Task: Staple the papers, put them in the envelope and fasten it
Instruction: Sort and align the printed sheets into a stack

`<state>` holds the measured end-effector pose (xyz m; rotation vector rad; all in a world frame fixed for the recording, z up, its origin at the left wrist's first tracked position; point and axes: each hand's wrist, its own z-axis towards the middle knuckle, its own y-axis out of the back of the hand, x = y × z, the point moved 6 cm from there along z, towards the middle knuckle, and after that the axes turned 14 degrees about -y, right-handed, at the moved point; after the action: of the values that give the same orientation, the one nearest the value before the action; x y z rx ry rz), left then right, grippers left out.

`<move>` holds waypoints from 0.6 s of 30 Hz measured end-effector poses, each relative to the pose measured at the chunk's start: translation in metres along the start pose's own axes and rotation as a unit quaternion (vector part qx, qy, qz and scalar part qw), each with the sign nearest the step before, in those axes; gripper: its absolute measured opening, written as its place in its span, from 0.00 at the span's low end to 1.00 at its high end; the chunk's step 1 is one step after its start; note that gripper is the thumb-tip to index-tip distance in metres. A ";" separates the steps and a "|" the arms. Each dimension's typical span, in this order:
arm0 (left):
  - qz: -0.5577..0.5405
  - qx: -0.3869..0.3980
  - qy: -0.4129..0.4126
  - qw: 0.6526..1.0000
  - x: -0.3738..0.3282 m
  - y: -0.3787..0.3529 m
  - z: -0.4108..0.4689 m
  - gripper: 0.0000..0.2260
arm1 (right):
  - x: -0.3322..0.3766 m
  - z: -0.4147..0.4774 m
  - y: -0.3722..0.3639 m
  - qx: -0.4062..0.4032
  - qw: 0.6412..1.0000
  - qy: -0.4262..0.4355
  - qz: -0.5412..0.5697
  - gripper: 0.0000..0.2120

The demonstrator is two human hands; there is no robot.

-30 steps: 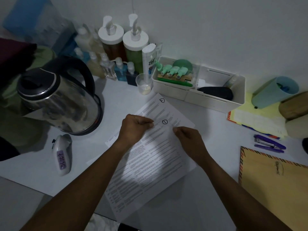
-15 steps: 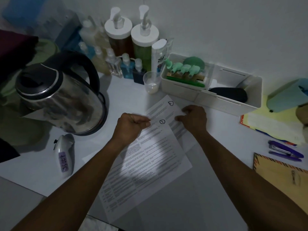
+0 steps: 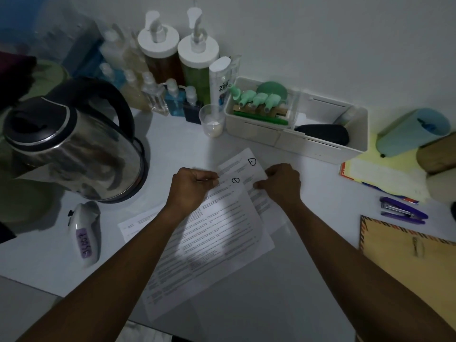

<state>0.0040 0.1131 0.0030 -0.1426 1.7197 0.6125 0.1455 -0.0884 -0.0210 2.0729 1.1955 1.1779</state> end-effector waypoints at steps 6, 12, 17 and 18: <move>-0.003 -0.005 -0.001 1.000 -0.002 -0.002 -0.003 0.09 | -0.007 -0.007 0.000 0.045 0.996 0.026 0.076 0.08; -0.051 0.002 -0.019 0.999 -0.019 -0.010 0.000 0.06 | -0.018 -0.027 0.009 0.123 0.960 0.081 0.238 0.10; -0.103 0.021 -0.013 0.994 -0.031 -0.022 0.004 0.09 | -0.028 -0.049 0.013 0.187 0.932 0.050 0.307 0.10; -0.107 0.019 -0.012 0.994 -0.032 -0.024 0.004 0.09 | -0.030 -0.053 0.013 0.206 0.925 0.039 0.318 0.11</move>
<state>0.0257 0.0874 0.0250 -0.2869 1.6659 0.4207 0.0992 -0.1220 0.0029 2.9004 0.8709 1.3746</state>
